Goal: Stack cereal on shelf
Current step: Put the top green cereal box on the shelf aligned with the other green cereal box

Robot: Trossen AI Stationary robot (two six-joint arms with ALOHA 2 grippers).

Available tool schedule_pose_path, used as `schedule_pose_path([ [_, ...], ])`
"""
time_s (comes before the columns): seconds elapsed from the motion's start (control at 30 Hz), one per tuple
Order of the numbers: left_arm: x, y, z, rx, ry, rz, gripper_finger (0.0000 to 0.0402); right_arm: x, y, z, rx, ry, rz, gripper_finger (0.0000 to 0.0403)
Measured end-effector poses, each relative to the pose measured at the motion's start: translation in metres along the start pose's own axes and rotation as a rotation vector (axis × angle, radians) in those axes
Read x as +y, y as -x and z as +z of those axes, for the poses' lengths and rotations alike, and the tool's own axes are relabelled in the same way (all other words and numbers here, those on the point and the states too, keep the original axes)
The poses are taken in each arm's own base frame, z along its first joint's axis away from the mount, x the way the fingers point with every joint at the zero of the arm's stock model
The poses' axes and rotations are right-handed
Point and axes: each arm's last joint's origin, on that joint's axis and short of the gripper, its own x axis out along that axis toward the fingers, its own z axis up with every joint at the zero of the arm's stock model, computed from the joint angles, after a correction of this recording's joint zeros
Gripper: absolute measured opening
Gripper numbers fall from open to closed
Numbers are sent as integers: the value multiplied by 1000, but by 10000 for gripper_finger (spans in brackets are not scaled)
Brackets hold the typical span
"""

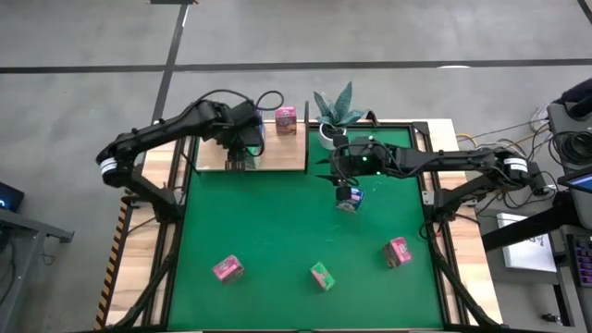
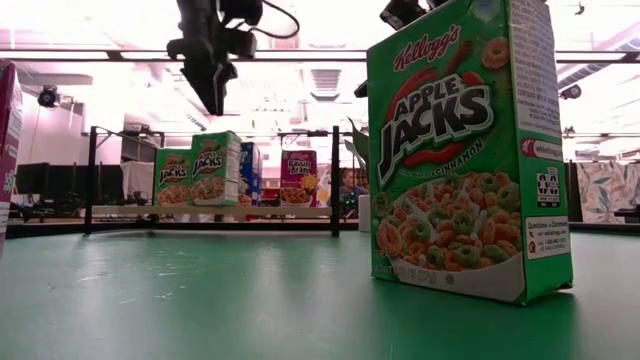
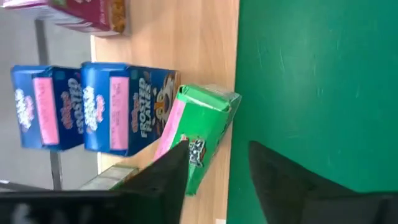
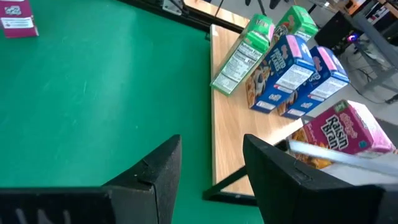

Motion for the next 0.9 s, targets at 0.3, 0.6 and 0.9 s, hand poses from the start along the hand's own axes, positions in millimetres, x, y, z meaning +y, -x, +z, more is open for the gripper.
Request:
schedule_pose_path([
  [0.3, 4, -19, 9, 51, -85, -29, 227, 1, 2, -3, -13, 22, -7, 161],
  [0.6, 13, -26, 9, 54, -97, -20, 224, 1, 2, -3, -12, 22, -6, 160],
  [0.9, 23, -34, 6, 59, -85, -47, 224, 2, 2, -3, -8, 18, -4, 161],
])
